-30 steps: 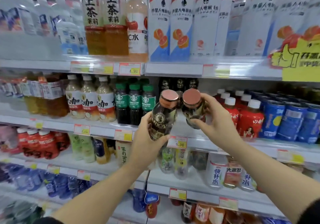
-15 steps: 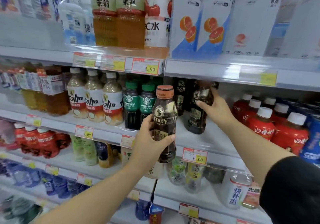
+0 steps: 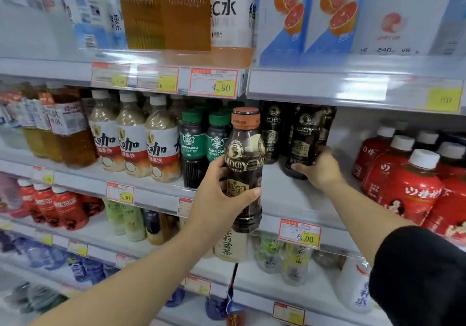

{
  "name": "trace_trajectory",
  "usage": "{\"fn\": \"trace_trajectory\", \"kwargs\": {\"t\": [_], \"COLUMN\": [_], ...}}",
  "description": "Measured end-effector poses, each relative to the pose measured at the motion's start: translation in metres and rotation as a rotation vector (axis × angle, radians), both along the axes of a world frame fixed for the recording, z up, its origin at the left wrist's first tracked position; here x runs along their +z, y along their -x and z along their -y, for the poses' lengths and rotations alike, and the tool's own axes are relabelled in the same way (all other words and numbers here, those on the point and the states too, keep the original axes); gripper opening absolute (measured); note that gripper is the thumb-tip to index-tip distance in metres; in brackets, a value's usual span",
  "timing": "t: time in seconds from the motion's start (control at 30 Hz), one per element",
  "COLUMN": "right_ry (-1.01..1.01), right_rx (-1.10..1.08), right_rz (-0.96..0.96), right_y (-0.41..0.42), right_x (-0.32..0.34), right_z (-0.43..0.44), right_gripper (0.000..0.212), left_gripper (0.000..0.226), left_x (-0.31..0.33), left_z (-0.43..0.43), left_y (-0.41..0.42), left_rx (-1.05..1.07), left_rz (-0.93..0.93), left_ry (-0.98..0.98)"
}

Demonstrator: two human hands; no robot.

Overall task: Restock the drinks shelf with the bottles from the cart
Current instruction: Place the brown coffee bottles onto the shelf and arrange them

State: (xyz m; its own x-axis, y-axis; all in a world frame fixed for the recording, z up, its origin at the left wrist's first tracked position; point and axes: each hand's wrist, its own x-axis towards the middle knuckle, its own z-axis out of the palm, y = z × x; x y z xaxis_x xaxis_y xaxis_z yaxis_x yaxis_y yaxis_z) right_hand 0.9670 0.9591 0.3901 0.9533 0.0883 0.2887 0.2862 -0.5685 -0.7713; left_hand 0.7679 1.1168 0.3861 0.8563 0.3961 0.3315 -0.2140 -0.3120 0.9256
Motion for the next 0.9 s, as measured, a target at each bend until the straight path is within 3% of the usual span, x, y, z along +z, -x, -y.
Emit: {"fn": "trace_trajectory", "kwargs": {"t": [0.47, 0.73, 0.83, 0.9], "right_ry": [0.083, 0.076, -0.159, -0.336], "right_rx": [-0.001, 0.033, 0.122, 0.323], "right_rz": [0.115, 0.05, 0.009, -0.112], "right_y": [-0.049, -0.032, 0.013, 0.059], "right_x": [-0.016, -0.005, 0.012, 0.025], "right_z": [-0.028, -0.02, -0.003, 0.017], "right_gripper": [0.054, 0.053, 0.05, 0.043], "left_gripper": [0.064, 0.067, 0.062, 0.051], "left_x": [0.004, 0.005, 0.008, 0.011], "left_z": [-0.003, 0.002, 0.011, 0.02], "left_y": [-0.008, -0.006, -0.003, -0.003], "left_rx": [-0.017, -0.042, -0.079, -0.129], "left_rz": [0.014, -0.001, -0.013, -0.025], "left_ry": [-0.043, -0.03, 0.016, 0.049]}}
